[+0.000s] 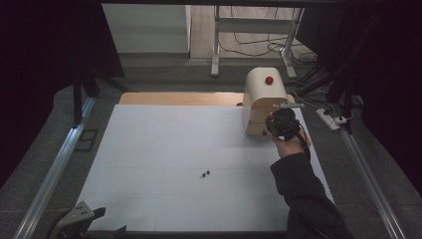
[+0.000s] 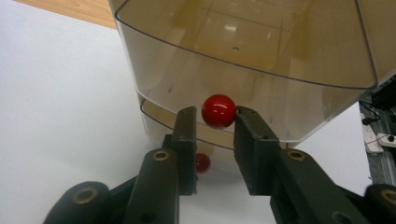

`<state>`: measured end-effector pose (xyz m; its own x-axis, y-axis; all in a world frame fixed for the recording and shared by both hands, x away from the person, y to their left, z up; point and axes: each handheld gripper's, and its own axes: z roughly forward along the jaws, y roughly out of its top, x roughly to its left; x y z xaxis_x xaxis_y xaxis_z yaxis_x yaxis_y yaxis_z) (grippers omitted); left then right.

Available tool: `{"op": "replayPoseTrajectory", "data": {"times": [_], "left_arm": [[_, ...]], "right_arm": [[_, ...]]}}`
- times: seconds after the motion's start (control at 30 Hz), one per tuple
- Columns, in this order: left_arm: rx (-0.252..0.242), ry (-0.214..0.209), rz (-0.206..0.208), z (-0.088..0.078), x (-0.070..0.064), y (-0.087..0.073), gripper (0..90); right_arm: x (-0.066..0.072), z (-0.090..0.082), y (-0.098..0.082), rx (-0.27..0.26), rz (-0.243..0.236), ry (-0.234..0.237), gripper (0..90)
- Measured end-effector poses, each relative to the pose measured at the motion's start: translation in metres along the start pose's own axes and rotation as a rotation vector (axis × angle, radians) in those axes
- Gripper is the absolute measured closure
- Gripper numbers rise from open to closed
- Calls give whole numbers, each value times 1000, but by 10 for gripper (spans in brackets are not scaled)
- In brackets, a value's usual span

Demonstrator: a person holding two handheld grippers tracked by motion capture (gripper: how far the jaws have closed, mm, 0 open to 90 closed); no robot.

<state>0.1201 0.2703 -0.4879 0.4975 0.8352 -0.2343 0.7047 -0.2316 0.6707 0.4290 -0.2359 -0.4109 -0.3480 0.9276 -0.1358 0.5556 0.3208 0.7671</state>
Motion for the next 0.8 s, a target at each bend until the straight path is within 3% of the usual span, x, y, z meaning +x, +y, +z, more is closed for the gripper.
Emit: {"op": "replayPoseTrajectory", "data": {"times": [0.43, 0.8], "left_arm": [[2, 2, 0, 0, 0, 0, 49], [2, 4, 0, 0, 0, 0, 50]], "right_arm": [[-3, -1, 1, 24, 58, 19, 737], [-2, -13, -9, 19, 52, 46, 736]]}}
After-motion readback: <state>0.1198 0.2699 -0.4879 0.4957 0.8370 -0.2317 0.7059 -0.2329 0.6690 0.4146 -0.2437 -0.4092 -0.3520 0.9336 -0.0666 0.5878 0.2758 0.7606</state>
